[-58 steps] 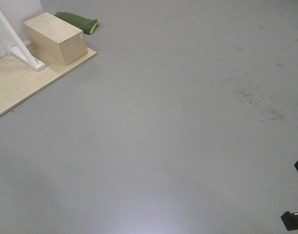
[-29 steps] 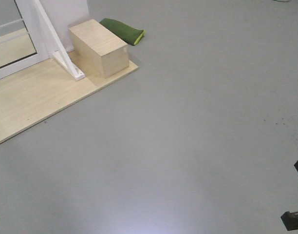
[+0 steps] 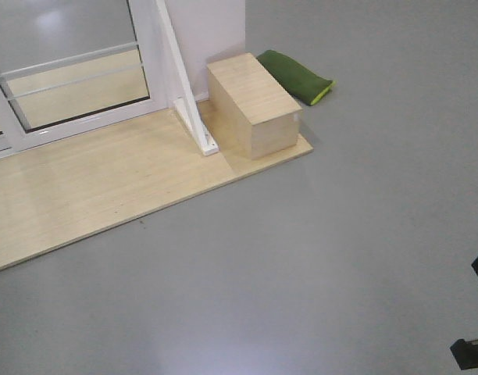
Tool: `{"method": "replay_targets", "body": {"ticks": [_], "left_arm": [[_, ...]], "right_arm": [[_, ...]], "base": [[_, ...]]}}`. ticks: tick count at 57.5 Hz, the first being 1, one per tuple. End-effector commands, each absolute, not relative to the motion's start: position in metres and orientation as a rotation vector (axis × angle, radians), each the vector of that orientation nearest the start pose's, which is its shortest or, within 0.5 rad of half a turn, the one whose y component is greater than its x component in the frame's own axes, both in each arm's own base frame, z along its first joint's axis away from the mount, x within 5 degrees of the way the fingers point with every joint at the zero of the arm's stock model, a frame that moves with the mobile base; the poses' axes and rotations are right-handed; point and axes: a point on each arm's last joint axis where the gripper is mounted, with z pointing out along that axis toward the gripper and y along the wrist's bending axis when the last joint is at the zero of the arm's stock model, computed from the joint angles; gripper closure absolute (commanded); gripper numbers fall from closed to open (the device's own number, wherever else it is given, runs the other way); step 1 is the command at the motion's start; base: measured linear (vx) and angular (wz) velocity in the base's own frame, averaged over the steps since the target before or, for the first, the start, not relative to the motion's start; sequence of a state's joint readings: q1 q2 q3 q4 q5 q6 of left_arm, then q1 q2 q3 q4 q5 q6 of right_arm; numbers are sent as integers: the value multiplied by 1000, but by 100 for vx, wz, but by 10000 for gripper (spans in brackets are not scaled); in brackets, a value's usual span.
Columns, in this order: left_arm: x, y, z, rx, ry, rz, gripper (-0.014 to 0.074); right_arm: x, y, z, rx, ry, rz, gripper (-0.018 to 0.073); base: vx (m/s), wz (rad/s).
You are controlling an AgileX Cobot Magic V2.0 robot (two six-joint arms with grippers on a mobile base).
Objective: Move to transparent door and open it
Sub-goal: 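Drive toward the white-framed glass sliding door on the wooden platform, then approach the door closely, stopping in front of the silver handle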
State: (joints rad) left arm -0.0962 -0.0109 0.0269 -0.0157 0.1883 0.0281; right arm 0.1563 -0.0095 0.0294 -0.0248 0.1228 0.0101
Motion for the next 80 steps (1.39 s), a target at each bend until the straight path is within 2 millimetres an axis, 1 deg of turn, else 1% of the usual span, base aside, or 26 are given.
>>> {"method": "replay_targets", "body": {"ticks": [1, 52, 80], "left_arm": [[56, -6, 187, 86, 1618, -75, 593], [56, -6, 187, 86, 1618, -75, 593], [56, -6, 187, 86, 1618, -75, 593]], "right_arm": [[56, 8, 196, -136, 1535, 101, 559], [56, 8, 196, -136, 1535, 101, 559], [56, 8, 196, -136, 1535, 101, 559]], "base": [[48, 45], [46, 42], [46, 11]]}}
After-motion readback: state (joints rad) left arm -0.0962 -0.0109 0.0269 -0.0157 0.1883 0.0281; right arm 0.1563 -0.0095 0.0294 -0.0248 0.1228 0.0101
